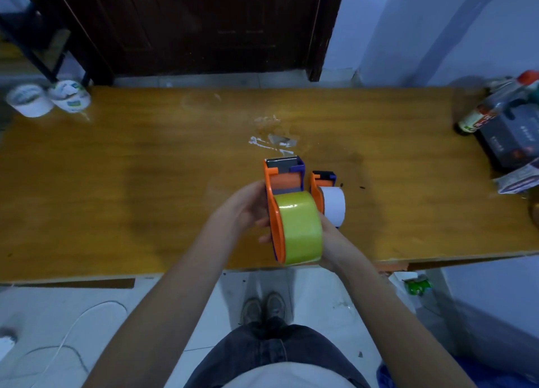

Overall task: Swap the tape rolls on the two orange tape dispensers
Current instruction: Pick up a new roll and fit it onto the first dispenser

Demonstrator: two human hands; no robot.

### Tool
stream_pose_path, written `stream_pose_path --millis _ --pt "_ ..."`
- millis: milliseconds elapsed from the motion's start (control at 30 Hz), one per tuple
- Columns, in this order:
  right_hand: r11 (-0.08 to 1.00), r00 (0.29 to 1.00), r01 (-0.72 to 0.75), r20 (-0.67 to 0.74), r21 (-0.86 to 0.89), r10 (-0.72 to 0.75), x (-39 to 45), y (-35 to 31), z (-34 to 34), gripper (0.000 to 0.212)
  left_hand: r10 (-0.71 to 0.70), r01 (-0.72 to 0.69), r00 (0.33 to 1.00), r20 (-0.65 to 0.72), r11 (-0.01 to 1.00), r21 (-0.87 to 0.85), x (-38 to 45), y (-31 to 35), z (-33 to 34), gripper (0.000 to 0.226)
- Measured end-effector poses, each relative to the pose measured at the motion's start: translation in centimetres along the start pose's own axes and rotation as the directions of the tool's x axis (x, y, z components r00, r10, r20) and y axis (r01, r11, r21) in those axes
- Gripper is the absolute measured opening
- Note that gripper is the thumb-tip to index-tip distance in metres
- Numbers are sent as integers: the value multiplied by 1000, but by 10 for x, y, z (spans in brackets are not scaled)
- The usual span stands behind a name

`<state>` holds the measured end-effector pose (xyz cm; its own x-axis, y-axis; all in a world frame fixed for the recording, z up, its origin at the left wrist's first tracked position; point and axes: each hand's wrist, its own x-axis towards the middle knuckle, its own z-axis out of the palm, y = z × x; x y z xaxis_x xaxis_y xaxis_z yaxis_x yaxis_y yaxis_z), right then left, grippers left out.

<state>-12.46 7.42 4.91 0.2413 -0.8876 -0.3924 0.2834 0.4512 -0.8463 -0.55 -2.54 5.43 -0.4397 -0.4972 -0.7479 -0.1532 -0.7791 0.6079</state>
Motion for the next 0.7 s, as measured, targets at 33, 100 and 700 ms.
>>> stream_pose_path --millis 33,100,700 --pt "1000 999 -13 -36 -6 13 2 2 -1 99 -14 14 1000 -1 999 -39 -2 -6 1 42" --pt "1000 999 3 -50 -4 -3 6 5 -4 86 -22 22 1000 3 993 -113 -3 -15 4 47" --pt "964 987 -121 -72 235 141 12 6 5 18 439 -467 877 -195 873 -138 -12 -42 -1 28"
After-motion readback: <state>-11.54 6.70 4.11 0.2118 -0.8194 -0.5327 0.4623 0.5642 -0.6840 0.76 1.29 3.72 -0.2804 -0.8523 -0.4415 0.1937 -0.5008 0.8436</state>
